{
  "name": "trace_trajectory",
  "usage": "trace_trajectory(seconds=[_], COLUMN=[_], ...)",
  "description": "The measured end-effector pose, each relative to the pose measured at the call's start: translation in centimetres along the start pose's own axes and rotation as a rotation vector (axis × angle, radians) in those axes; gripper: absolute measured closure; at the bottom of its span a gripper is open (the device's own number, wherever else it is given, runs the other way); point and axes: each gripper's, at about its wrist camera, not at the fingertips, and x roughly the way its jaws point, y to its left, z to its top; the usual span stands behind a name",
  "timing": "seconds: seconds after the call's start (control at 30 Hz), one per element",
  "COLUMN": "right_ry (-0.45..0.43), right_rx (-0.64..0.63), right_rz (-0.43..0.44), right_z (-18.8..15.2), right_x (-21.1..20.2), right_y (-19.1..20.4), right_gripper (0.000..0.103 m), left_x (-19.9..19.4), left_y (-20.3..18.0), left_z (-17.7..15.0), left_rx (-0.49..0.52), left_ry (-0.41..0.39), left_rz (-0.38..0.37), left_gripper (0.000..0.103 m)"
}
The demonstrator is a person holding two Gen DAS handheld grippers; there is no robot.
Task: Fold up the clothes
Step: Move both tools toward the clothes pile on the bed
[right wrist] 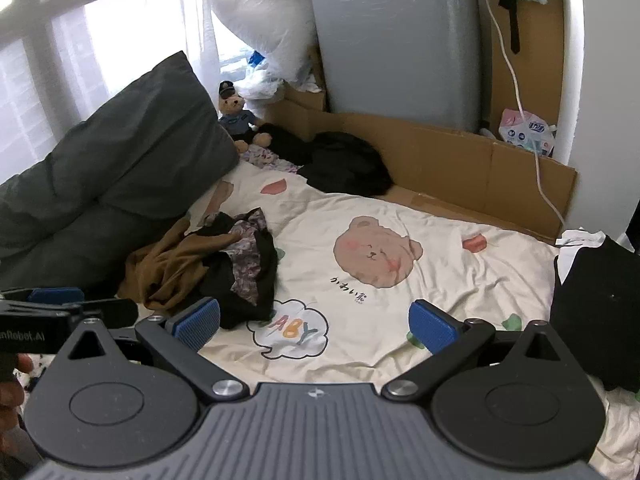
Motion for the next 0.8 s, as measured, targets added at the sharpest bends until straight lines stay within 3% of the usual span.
trace_trajectory(seconds=[0.17, 0.27, 0.47, 0.63, 0.8], right_ry=[0.034, 0.063, 0.129, 0.057, 0.022], right_rx=[0.037, 0.078, 0.090, 0.056, 0.042], right_rz=[0.018, -0.016, 0.028, 0.037, 0.050], right_z=[0.9, 1.7, 3.9, 7.4, 8.7], right_x=[0.7, 1.2, 0.9, -0.7, -1.0], right_y=[-0.6, -1.1, -1.3, -1.4, -1.6], right_gripper=[0.000, 0.000, 0.000, 0.000, 0.000], left_x=[0.5, 0.8, 0.7, -0.7, -2.1], left_y=[0.7, 1.0, 1.7, 1.6, 1.0], left_z=[0.9, 1.4, 3.0, 5.4, 7.7], left_rx=[-0.017, -0.040, -0.064, -0.058, -0.017], left_ry=[0.034, 0.035, 0.041, 0.046, 0.035], left_rz=[-0.023, -0.021, -0.012, 0.017, 0.031], left_gripper=[0.007, 0.009, 0.011, 0.011, 0.008])
